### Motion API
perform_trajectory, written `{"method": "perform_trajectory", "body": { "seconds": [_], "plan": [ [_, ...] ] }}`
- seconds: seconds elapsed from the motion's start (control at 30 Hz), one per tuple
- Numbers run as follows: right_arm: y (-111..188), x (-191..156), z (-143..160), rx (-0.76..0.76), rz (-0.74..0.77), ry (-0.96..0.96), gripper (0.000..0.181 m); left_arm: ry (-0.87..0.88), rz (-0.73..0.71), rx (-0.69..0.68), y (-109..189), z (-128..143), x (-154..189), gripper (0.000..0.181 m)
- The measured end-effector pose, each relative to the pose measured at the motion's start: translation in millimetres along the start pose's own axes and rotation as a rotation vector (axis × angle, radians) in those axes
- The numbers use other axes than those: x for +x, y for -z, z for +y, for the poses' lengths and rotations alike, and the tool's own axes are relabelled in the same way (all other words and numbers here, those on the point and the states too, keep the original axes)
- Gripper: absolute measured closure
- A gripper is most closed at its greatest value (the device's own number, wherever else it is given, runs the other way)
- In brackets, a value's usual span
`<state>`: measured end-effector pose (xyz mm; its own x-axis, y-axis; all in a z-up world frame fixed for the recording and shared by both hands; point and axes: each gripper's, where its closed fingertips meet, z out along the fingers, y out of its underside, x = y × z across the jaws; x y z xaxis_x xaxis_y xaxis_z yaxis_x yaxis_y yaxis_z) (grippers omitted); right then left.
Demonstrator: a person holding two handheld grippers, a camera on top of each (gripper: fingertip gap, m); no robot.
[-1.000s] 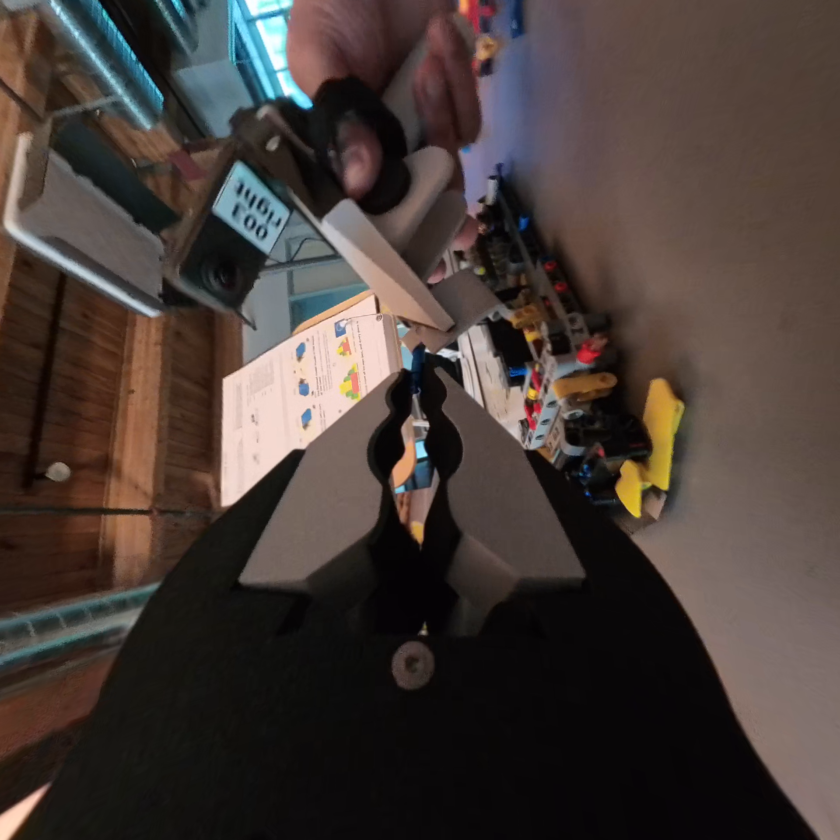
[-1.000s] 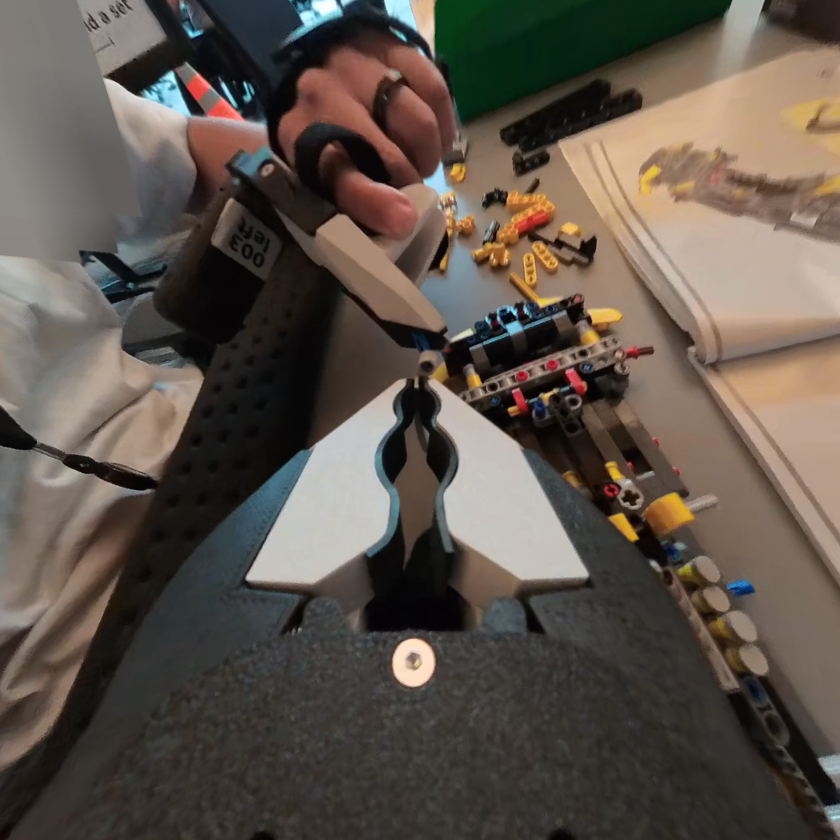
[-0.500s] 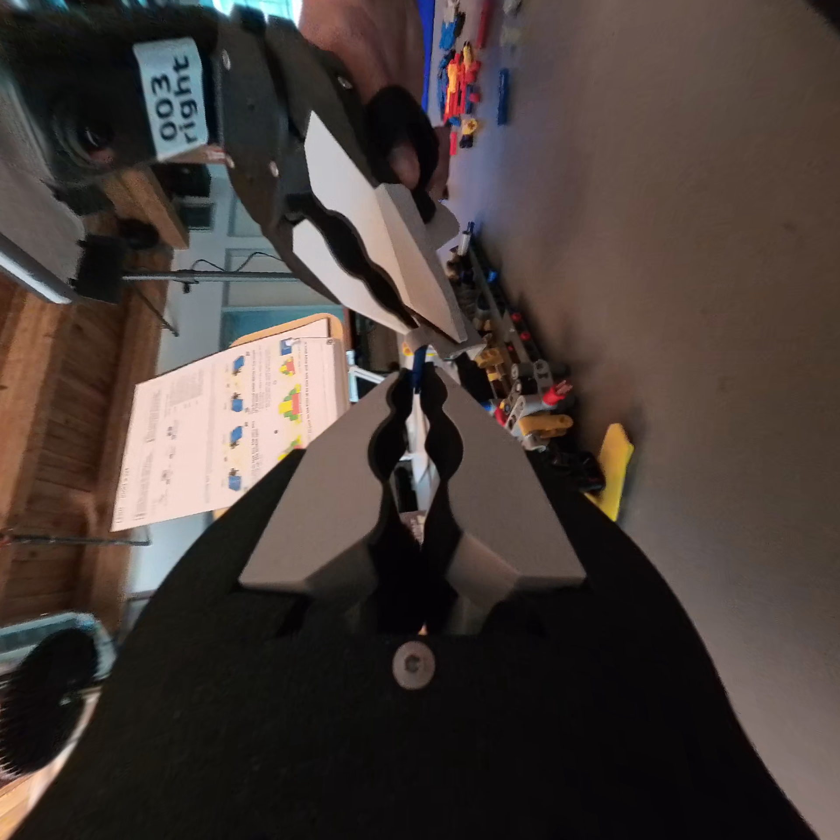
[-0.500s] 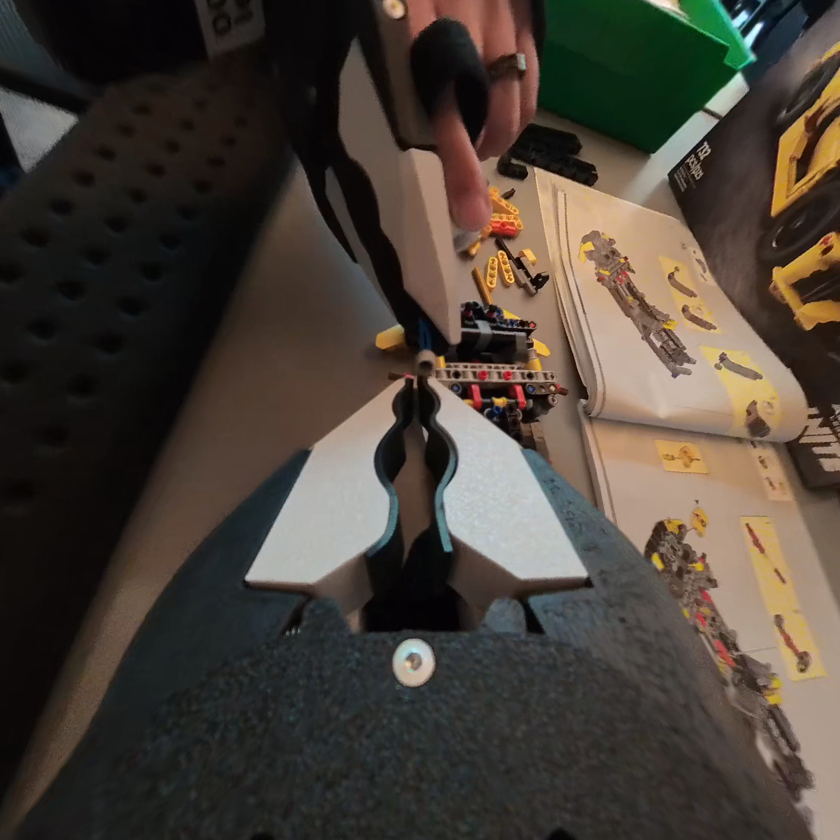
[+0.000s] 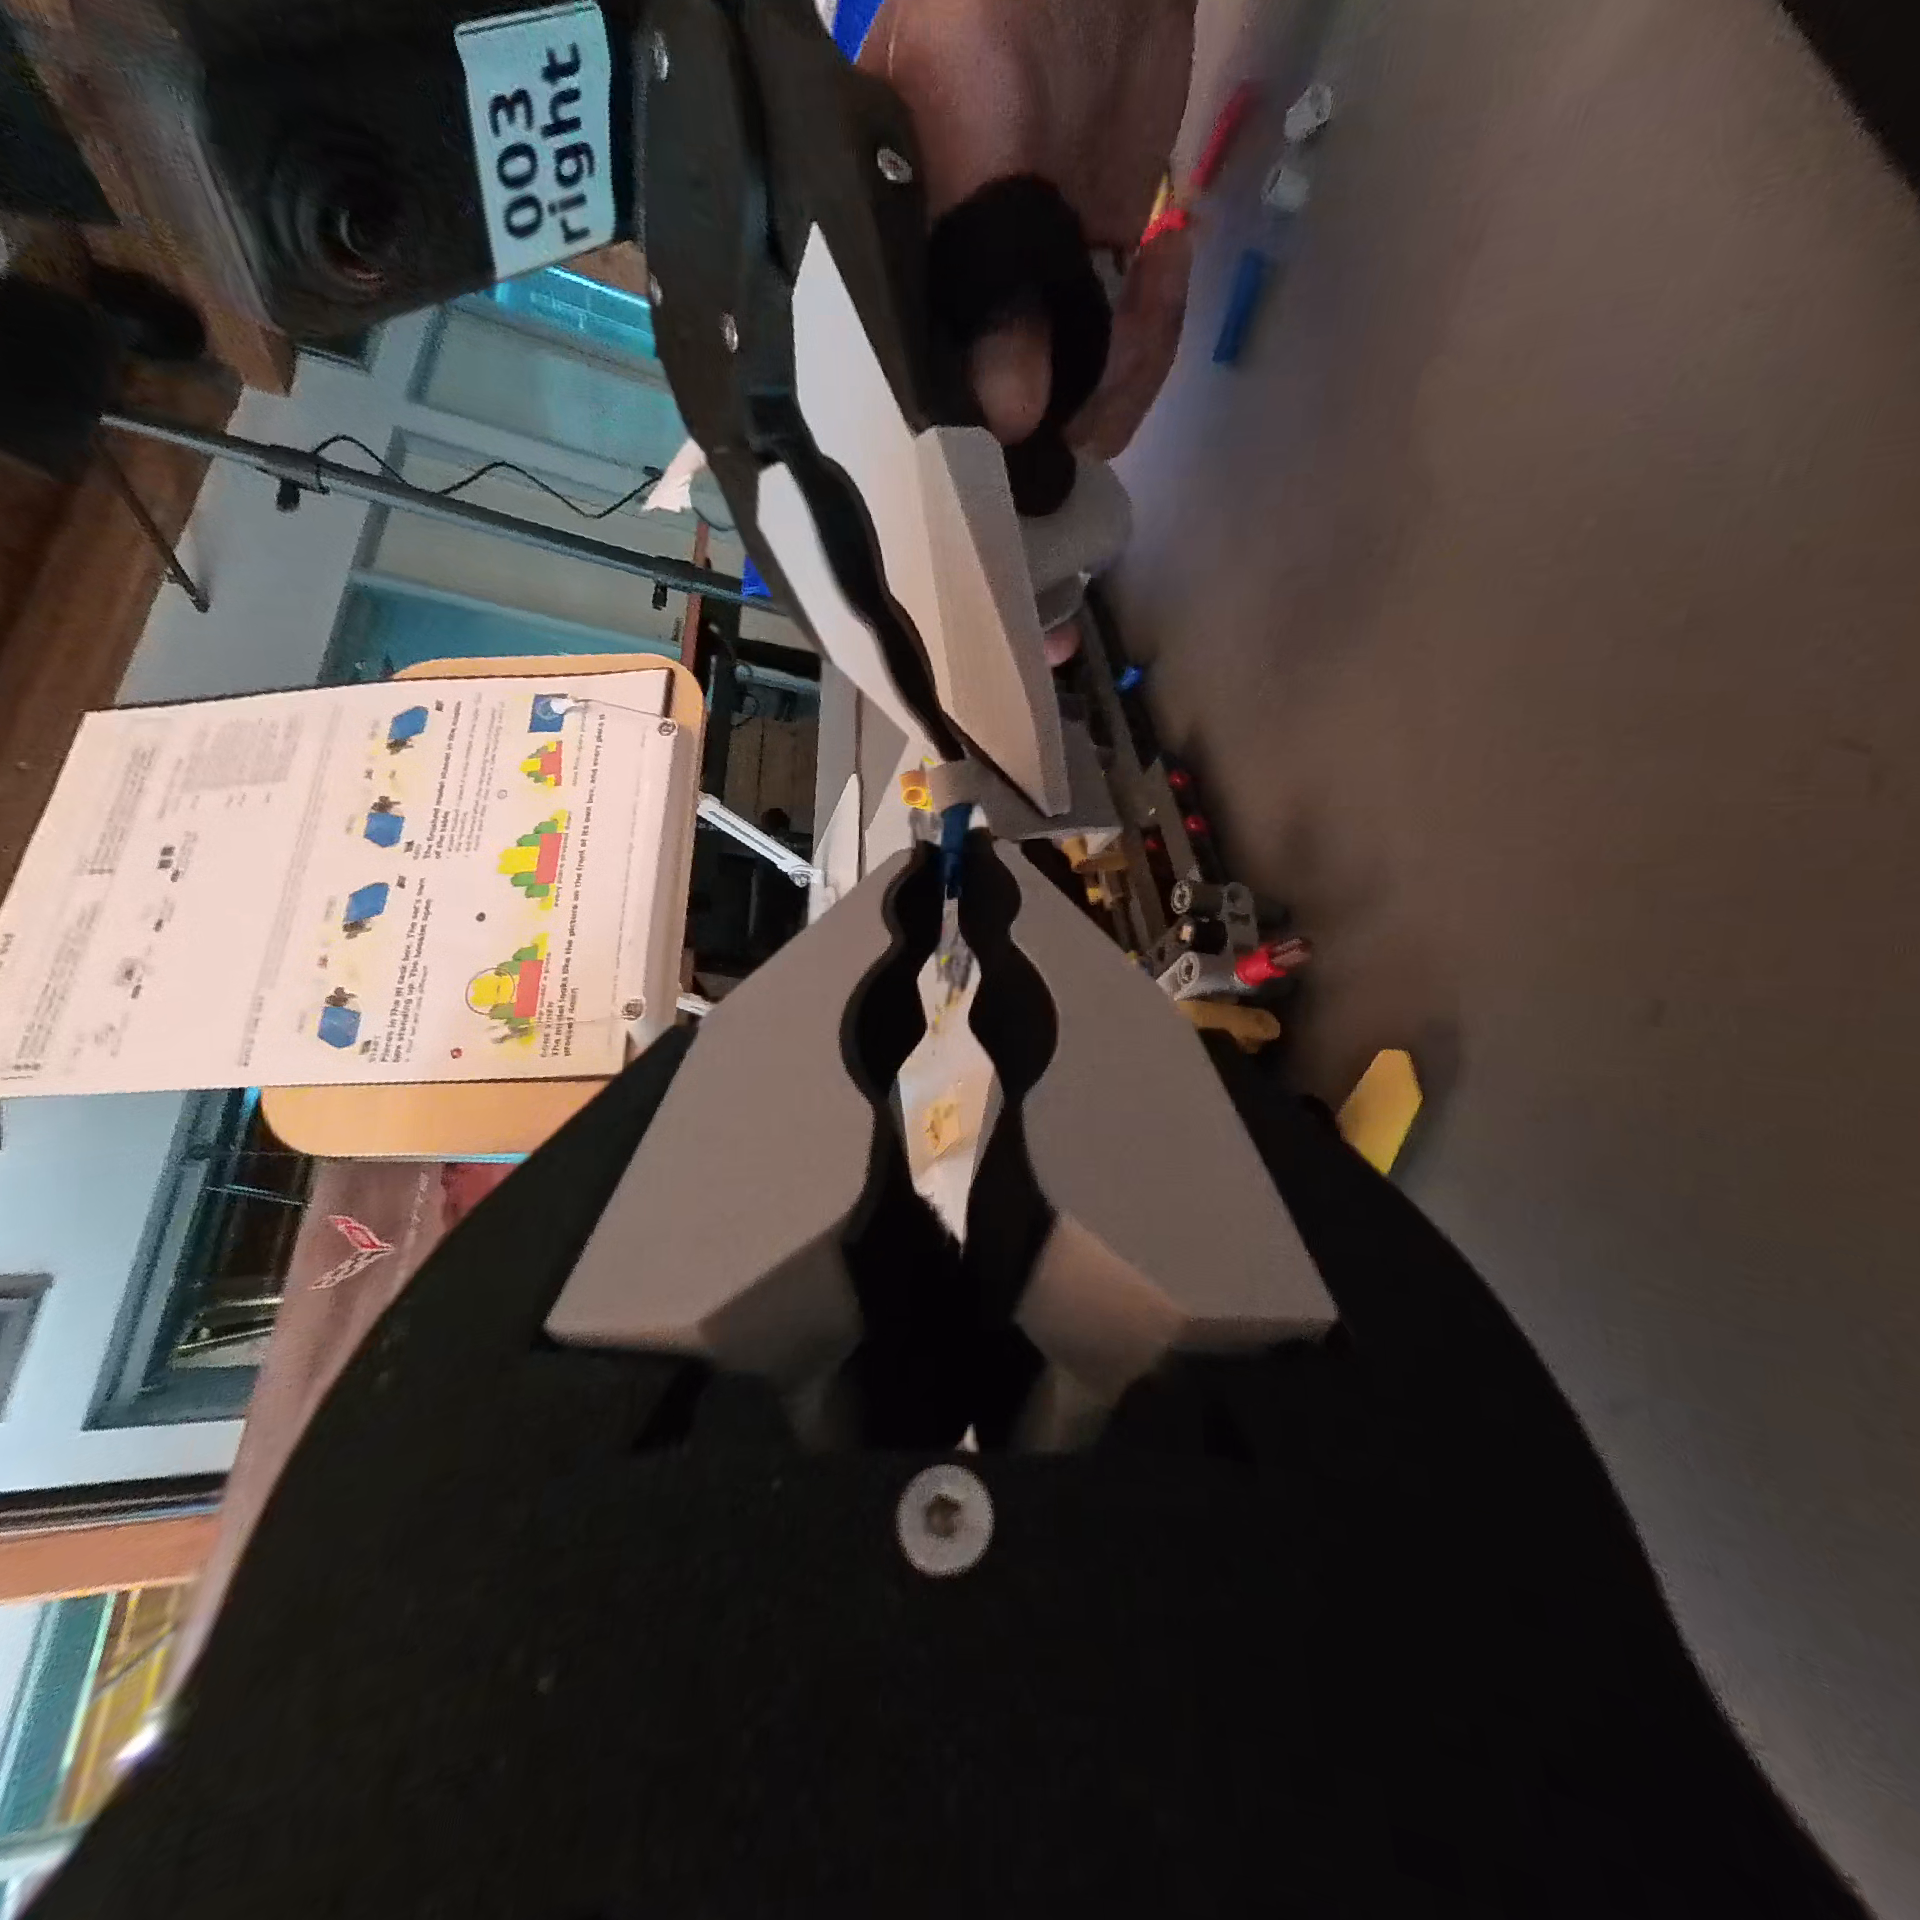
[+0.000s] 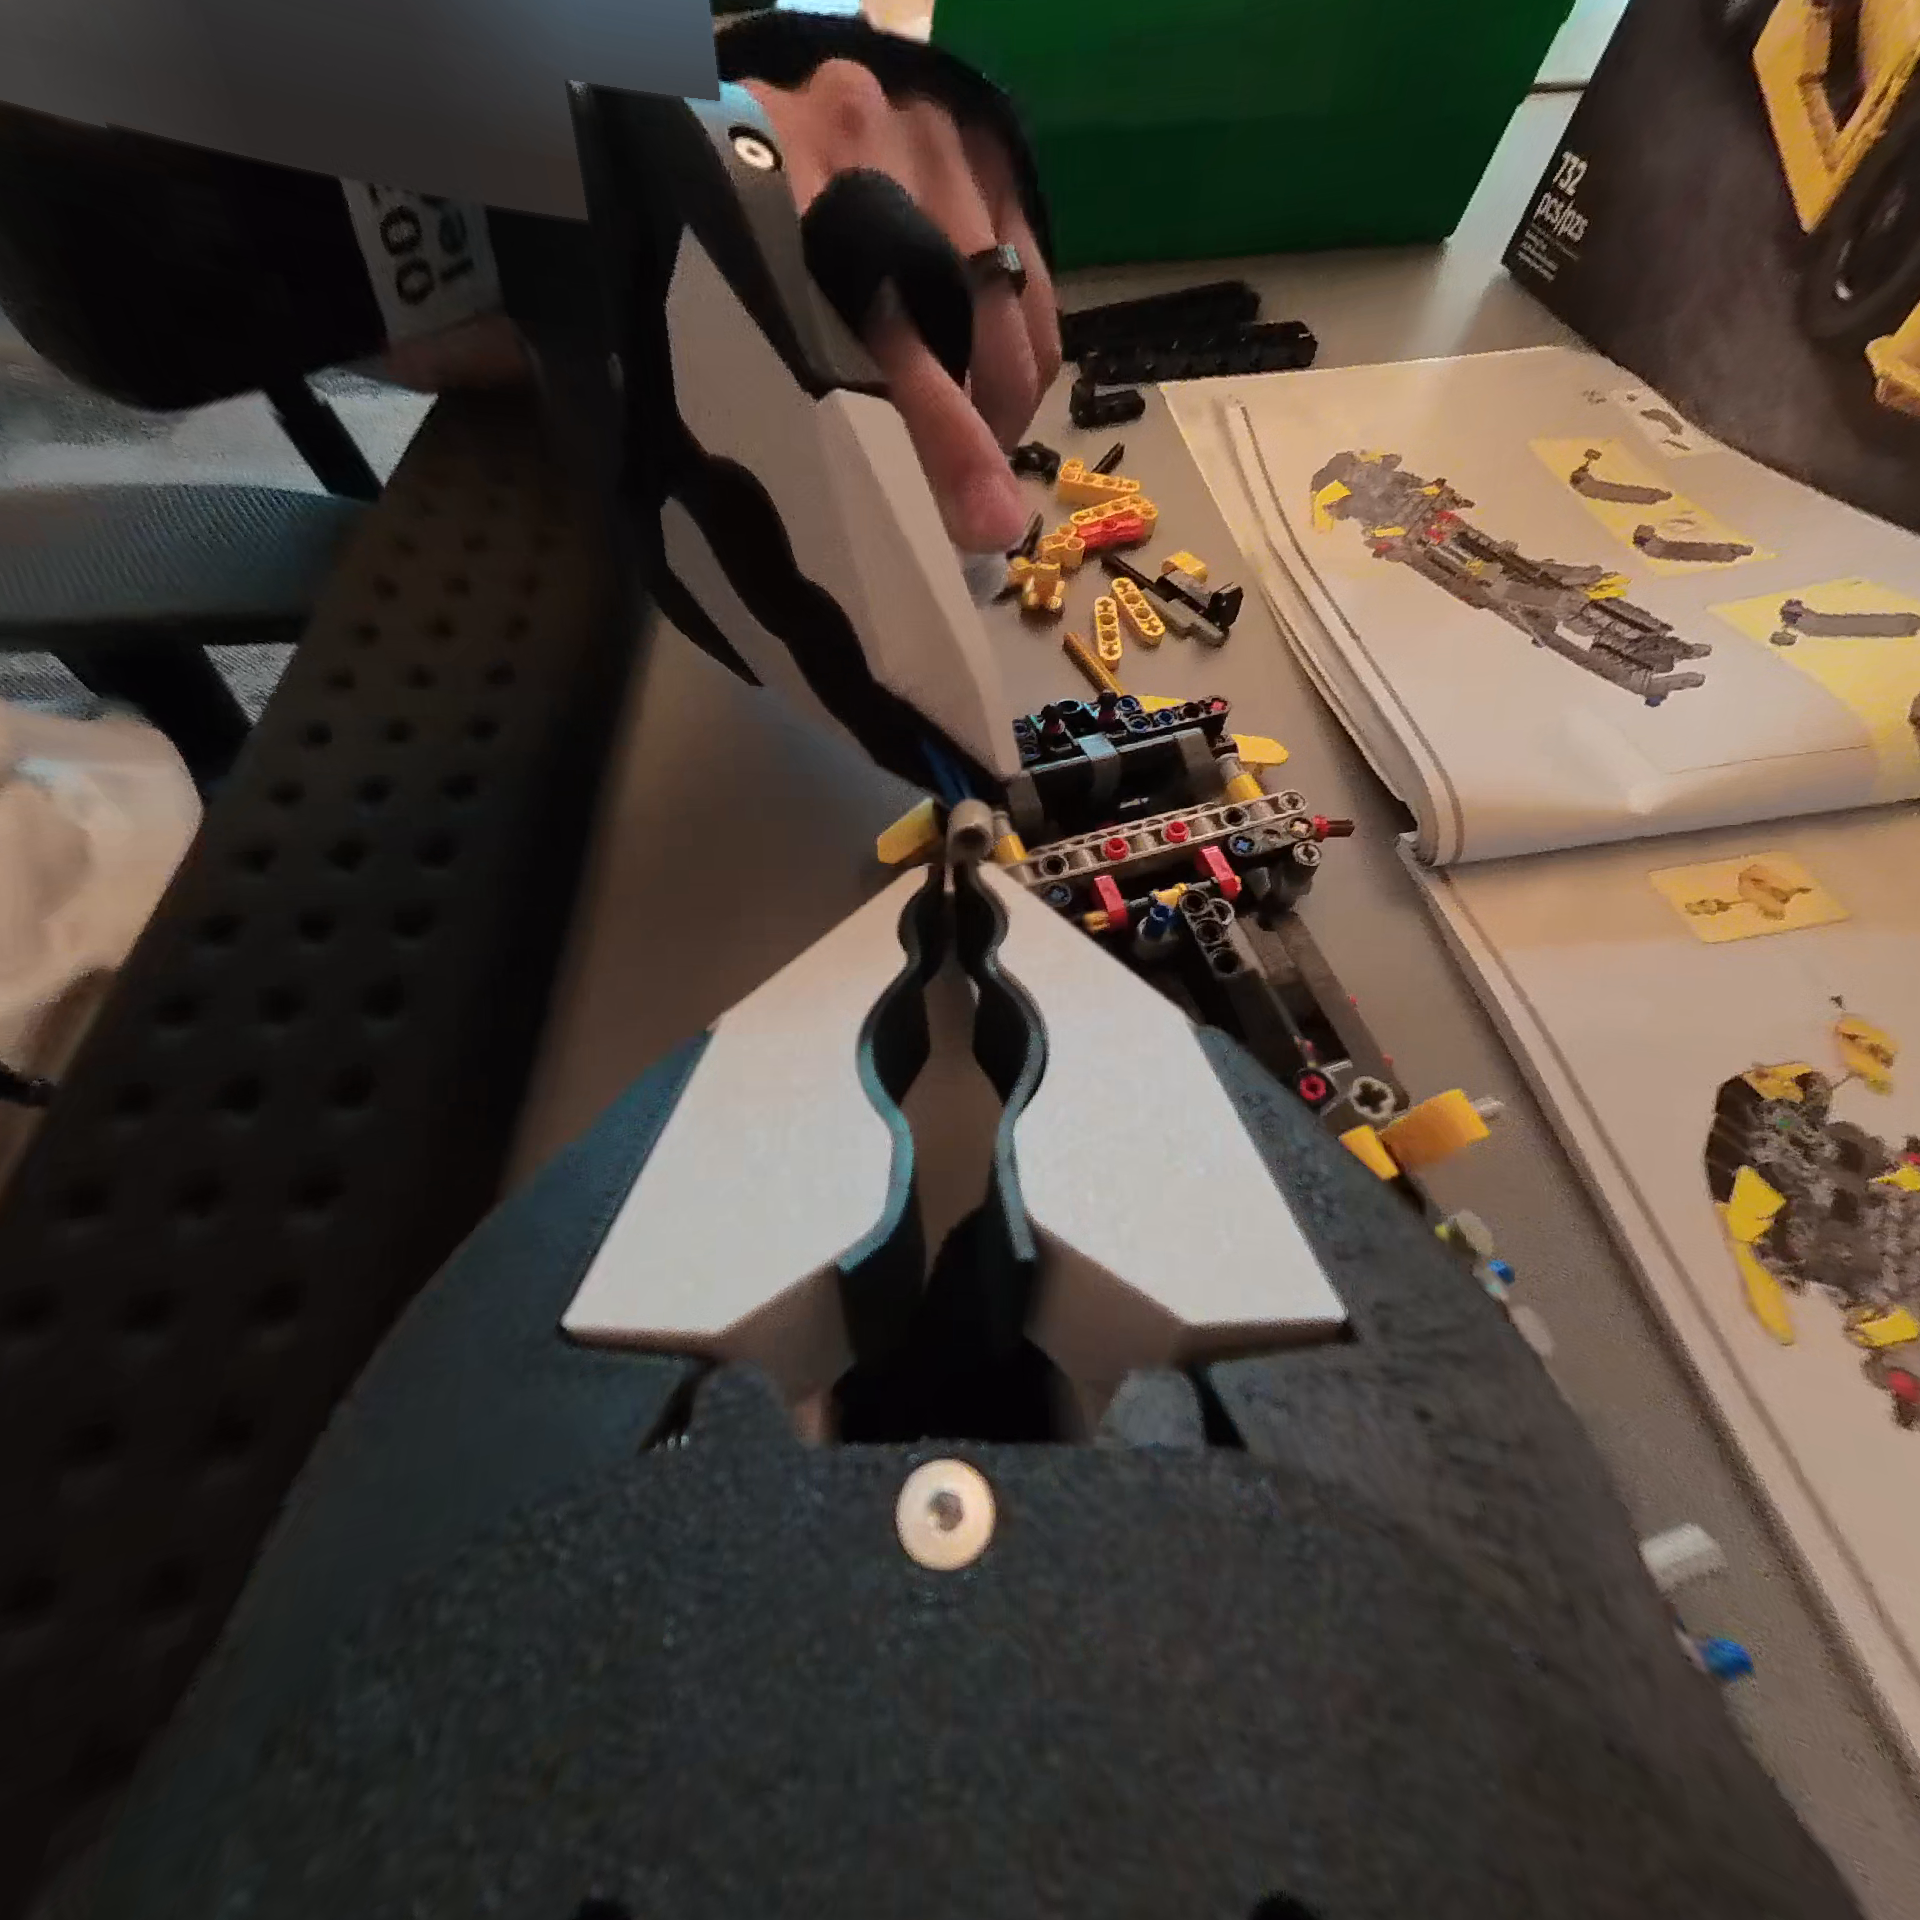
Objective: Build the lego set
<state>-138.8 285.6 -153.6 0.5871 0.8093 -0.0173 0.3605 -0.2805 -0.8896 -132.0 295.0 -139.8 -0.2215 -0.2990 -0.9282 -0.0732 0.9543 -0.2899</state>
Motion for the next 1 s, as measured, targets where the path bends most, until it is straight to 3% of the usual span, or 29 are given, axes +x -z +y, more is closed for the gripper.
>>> {"method": "perform_trajectory", "body": {
  "seconds": [0.3,0.5,0.67,0.77,1.0],
  "plan": [
    [-2,-7,2,0.055,-0.107,-0.094,0.180,0.027,0.044,0.021,1,-1,6,0.179],
    [4,-18,-6,0.125,-0.267,-0.229,0.180,0.040,0.014,0.074,4,-9,1,0.179],
    [7,-24,-20,0.186,-0.318,-0.287,0.180,0.395,0.104,0.171,12,-17,-6,0.180],
    [8,-26,-26,0.189,-0.259,-0.186,0.179,0.650,0.228,0.231,16,-23,-7,0.179],
    [9,-21,-23,0.141,-0.089,0.048,0.180,1.062,0.450,0.242,14,-24,-2,0.177]
  ]
}}
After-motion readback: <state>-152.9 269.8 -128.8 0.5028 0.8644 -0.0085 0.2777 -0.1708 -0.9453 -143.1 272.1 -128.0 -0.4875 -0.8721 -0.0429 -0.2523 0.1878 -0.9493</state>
